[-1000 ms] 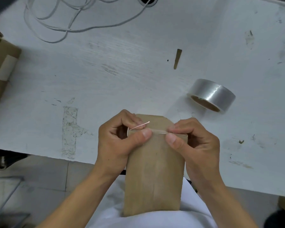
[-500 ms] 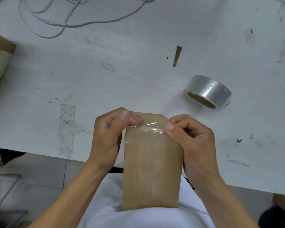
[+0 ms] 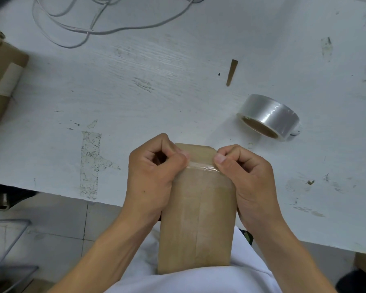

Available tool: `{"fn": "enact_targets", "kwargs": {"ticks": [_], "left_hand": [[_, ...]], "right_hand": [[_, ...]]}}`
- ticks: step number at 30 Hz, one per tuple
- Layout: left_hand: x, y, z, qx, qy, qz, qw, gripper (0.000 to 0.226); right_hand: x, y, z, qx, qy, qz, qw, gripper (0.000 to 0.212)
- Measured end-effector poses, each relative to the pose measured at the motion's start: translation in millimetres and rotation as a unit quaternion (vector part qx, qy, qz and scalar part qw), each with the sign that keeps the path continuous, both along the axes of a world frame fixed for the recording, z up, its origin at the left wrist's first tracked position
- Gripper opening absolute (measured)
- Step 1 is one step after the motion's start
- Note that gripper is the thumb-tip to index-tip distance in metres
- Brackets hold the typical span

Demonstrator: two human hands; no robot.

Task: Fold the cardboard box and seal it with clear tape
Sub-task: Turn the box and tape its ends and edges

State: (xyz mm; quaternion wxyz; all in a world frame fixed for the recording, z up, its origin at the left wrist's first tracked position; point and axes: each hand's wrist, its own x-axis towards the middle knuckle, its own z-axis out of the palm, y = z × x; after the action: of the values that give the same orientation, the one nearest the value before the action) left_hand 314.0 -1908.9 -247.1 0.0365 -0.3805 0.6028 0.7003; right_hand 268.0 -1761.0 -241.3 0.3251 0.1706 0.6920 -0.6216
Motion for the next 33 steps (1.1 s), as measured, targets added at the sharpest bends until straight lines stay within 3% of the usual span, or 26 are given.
{"fn": "enact_targets", "kwargs": {"ticks": [7,13,15,17,19,21,24,29,33], "left_hand": [[-2,-2,5,0.097,-0.063,0.003,0.993,0.012],[-12,-10,13,0.166,-0.113,-0.019,0.979,0.020],[-15,-12,17,0.162,-0.110,-0.017,0.981,0.028],[-13,-8,23,0.089,-0.053,-0.042,0.994,0.030],[-8,-1,26,-0.012,0.039,-0.093,0.995,0.024],[0,2,22,-0.071,0.094,-0.139,0.983,0.025],[5,-8,8,-0.079,0.100,-0.166,0.978,0.027],[2,-18,0,-0.078,0.078,-0.197,0.974,0.027],[-1,-22,-6,-0.092,0.061,-0.246,0.963,0.037]], "right_hand": [[-3,0,-2,-0.043,-0.106,-0.030,0.993,0.006],[-15,-2,3,-0.081,-0.149,-0.040,0.985,0.021],[-13,-2,1,-0.035,-0.074,-0.024,0.996,0.024],[-8,0,1,0.016,0.073,0.017,0.997,0.023],[-4,3,-1,0.018,0.207,0.072,0.976,0.020],[0,8,-3,-0.029,0.275,0.117,0.954,0.019],[0,11,-10,-0.054,0.240,0.129,0.960,0.020],[-2,18,-12,0.000,0.190,0.167,0.968,0.022],[-8,20,-10,-0.007,0.102,0.194,0.976,0.038]]}}
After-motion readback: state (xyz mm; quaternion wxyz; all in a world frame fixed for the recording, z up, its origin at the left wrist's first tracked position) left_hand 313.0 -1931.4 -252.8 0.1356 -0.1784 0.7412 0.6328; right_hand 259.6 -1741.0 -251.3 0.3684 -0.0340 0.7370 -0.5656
